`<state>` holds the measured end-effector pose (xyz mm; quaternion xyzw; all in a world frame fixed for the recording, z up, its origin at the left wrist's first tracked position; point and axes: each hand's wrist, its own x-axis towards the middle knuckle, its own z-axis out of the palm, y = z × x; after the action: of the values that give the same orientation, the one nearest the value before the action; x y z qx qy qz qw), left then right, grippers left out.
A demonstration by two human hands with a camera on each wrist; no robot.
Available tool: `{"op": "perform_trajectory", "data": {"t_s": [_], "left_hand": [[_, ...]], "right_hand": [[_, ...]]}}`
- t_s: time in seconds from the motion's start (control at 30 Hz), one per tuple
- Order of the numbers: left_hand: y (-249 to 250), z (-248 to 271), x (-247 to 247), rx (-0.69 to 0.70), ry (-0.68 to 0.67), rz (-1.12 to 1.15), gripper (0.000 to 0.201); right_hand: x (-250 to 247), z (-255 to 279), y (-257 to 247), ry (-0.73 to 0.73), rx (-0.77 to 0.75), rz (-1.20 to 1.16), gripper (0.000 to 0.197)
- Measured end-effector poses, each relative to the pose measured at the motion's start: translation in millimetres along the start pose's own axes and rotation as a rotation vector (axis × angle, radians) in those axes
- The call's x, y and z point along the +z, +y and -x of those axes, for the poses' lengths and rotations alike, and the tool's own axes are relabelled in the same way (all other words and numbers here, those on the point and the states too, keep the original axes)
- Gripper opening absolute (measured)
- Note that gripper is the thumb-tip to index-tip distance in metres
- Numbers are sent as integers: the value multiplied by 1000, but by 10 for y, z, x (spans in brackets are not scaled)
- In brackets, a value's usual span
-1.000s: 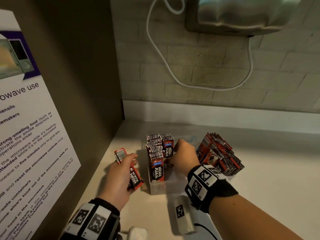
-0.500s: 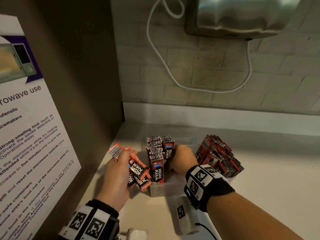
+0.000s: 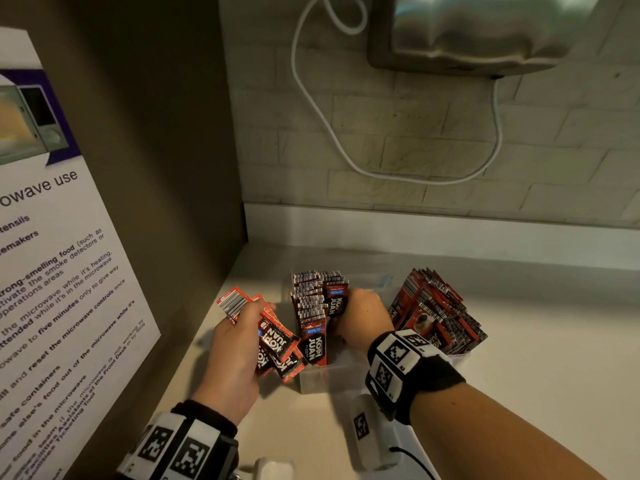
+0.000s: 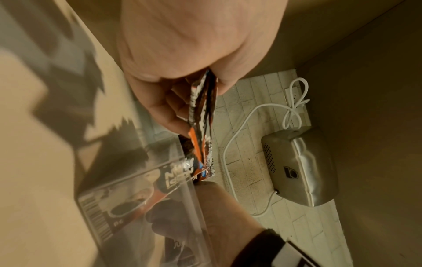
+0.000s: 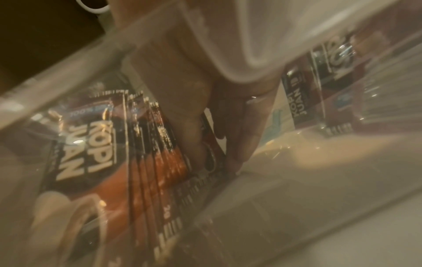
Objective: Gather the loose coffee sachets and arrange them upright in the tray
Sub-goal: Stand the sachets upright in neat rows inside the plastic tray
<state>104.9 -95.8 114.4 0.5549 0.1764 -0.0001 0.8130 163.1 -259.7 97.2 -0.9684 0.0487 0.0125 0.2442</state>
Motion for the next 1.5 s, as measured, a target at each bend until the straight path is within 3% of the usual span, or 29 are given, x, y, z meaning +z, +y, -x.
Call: {"op": "perform_trajectory", "data": {"t_s": [0.23, 0.4, 0.5, 0.6, 0.73, 0.83, 0.9, 0.97, 1.1, 1.2, 1.27, 1.37, 1.5], "left_hand": [[10, -6, -11, -11, -8, -19, 27], [18, -37, -32, -4, -7, -14, 28], [29, -36, -33, 10, -5, -6, 28], [67, -32, -42, 38, 3, 13, 22], [136, 12, 4, 89, -45, 40, 15], [160, 97, 117, 101, -162, 59, 4], [151, 150, 181, 124, -226, 46, 6], [132, 184, 216, 159, -280, 8, 21], [129, 223, 222, 133, -321, -16, 45], [137, 217, 170, 85, -329, -26, 43], [154, 232, 151, 69, -333, -34, 34], [164, 275, 177, 82, -333, -53, 38], [154, 334, 241, 114, -352, -53, 46]], "right_hand": [[-25, 33, -3, 12, 19, -37, 17], [-115, 76, 3, -9, 79, -74, 37], [-165, 104, 10, 2, 93, -56, 39], [-259, 154, 54, 76, 102, -108, 36], [-450, 313, -3, 234, -4, -415, 32], [-601, 574, -203, 49, -155, -706, 30], [-640, 722, -307, -129, -229, -711, 30], [-612, 774, -341, -199, -291, -613, 31], [-586, 775, -302, -169, -280, -678, 14], [-665, 802, -262, -106, -235, -796, 3], [-716, 806, -264, -86, -213, -886, 8], [-729, 814, -288, -148, -184, -901, 24], [-639, 860, -332, -180, -261, -869, 19]]}}
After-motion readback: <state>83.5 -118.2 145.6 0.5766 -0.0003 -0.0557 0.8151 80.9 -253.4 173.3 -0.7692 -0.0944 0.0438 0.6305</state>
